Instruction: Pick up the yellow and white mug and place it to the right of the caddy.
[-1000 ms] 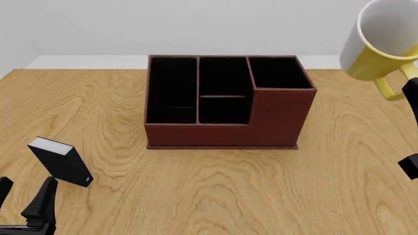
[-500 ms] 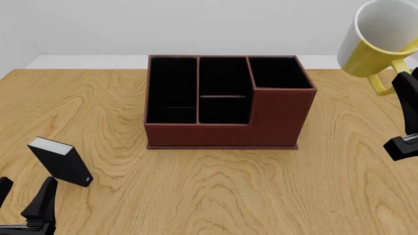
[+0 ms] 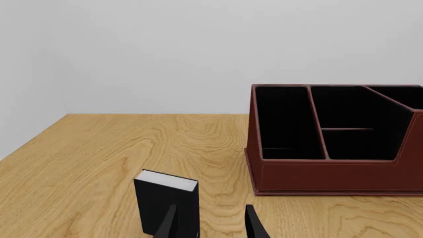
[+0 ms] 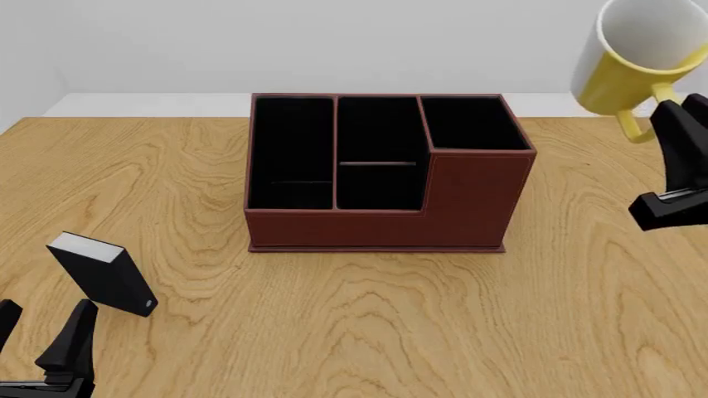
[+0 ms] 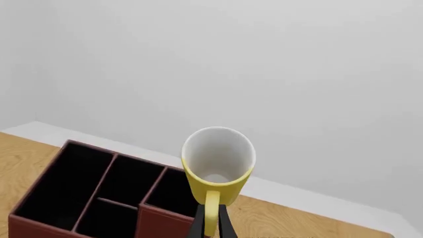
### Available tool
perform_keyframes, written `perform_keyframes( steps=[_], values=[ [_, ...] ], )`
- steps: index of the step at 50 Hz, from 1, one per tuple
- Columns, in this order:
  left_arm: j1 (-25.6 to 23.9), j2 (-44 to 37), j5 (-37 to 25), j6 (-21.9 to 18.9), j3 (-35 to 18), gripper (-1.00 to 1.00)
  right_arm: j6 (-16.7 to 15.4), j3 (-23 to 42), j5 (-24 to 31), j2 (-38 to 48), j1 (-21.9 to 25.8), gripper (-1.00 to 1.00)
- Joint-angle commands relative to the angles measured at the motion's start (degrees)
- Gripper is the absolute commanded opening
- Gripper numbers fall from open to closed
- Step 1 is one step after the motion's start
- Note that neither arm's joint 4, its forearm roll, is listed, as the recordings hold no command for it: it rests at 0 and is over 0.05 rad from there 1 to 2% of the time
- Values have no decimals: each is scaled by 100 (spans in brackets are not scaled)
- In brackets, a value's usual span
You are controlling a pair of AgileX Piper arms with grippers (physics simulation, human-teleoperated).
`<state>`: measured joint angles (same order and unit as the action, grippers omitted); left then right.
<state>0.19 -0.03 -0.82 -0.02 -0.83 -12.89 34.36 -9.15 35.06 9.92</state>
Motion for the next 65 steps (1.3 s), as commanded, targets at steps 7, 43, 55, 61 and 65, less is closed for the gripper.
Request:
perform_keyframes(
  steps=[7,43,55,61,65],
  values=[
    [-2,0,-1,0,0,100,157,-167,-73,-78,-272,-100],
    [0,0,2,-1,0,100,330,-673,-461,157,-756,-100],
    [0,0,-3,4,0,100,387,-868,-801,501,-812,-100],
    [0,0,2,5,0,100,393,-879,-833,547,-849,-100],
    [0,0,-1,0,0,100,402,-857,-795,525,-891,-100]
  ],
)
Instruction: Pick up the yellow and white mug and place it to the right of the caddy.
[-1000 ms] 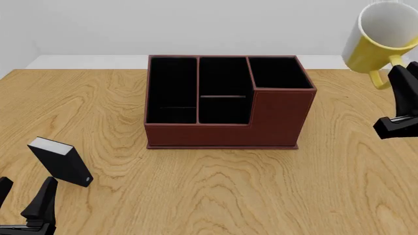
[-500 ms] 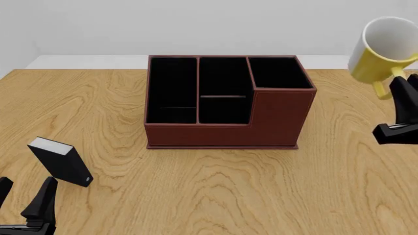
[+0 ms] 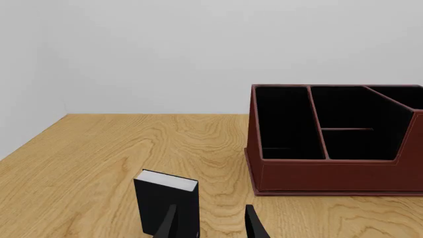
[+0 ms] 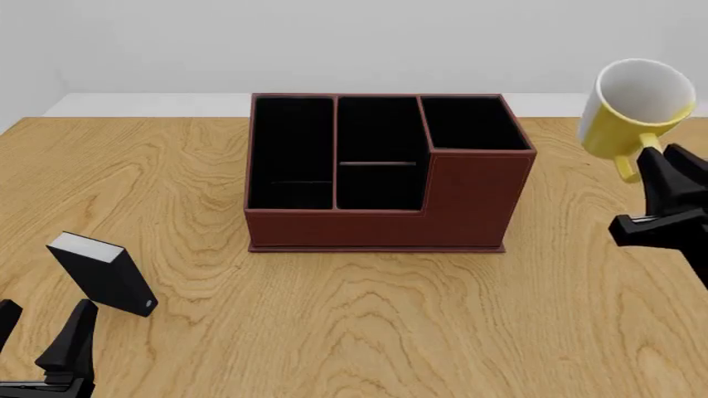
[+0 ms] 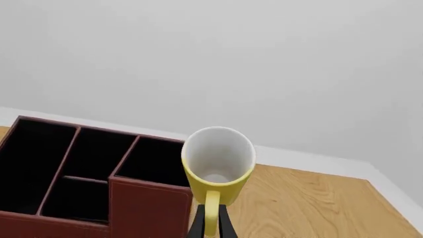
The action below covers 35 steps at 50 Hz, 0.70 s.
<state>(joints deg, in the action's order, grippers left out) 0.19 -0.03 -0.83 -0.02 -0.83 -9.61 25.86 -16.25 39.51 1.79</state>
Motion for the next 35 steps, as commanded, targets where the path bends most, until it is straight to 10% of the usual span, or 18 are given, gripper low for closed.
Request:
perform_keyframes(
  steps=[1,35],
  values=[
    [-1,0,-1,3,0,100,75,-2,-79,84,-82,-100],
    [0,-37,86,1,50,100,206,-356,-891,919,-155,-100]
  ],
)
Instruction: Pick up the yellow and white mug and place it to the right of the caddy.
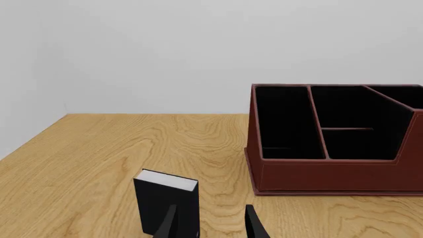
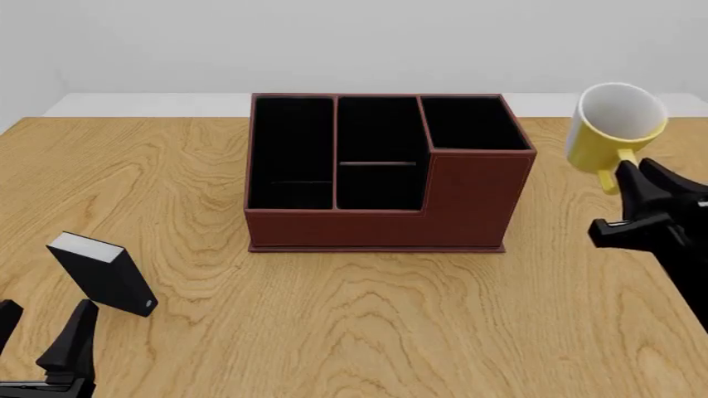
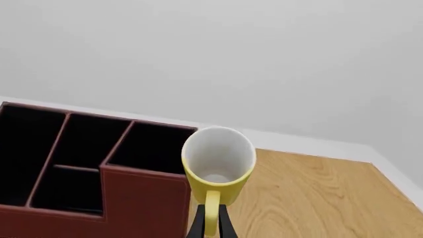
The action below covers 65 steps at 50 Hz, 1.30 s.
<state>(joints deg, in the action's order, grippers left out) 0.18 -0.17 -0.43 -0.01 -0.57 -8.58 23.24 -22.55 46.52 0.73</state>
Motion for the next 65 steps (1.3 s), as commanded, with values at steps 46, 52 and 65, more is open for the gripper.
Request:
perform_keyframes(
  steps=[46,52,65],
  values=[
    [0,-28,71,0,44,100,307,-577,-1318,1201,-240,-100],
    [-1,-81,128,1,49,100,309,-574,-1342,1252,-257,-100],
    [0,-49,92,5,45,100,331,-614,-1508,1426,-295,-100]
  ],
)
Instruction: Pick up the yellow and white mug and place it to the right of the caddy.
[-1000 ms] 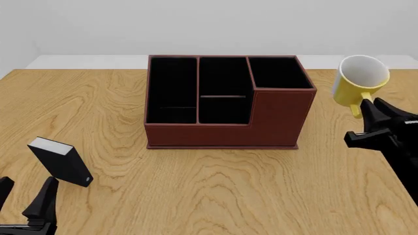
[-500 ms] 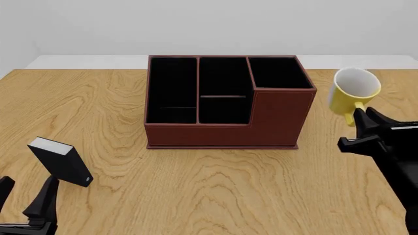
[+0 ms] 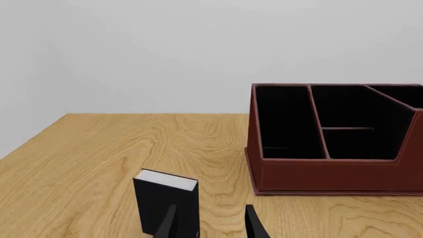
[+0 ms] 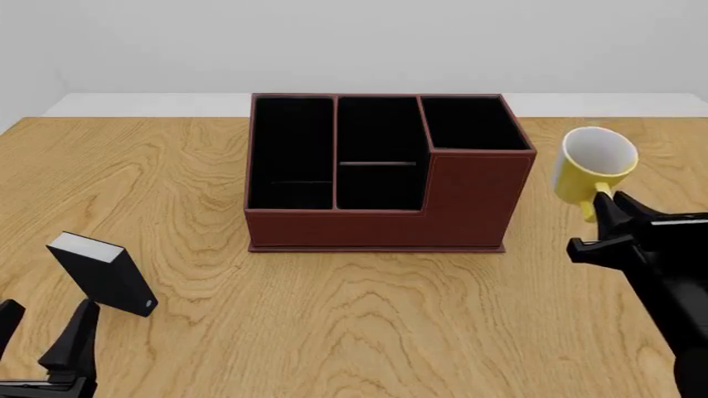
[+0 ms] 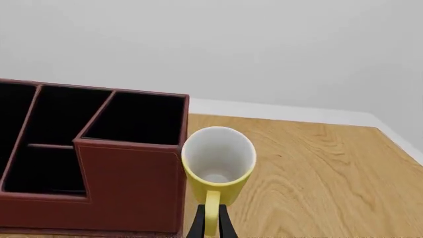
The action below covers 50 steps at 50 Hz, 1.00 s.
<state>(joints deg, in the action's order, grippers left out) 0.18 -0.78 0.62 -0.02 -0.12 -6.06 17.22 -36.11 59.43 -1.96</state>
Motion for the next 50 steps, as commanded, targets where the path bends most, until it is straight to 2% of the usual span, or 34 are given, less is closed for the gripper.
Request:
perform_keyframes(
  steps=[1,28,50],
  values=[
    [1,12,-13,0,0,100,69,-11,-163,163,-22,-100],
    [0,13,-12,-6,0,100,155,-190,-467,395,-128,-100],
    [1,12,-12,2,0,100,185,-218,-945,972,-182,-100]
  ],
)
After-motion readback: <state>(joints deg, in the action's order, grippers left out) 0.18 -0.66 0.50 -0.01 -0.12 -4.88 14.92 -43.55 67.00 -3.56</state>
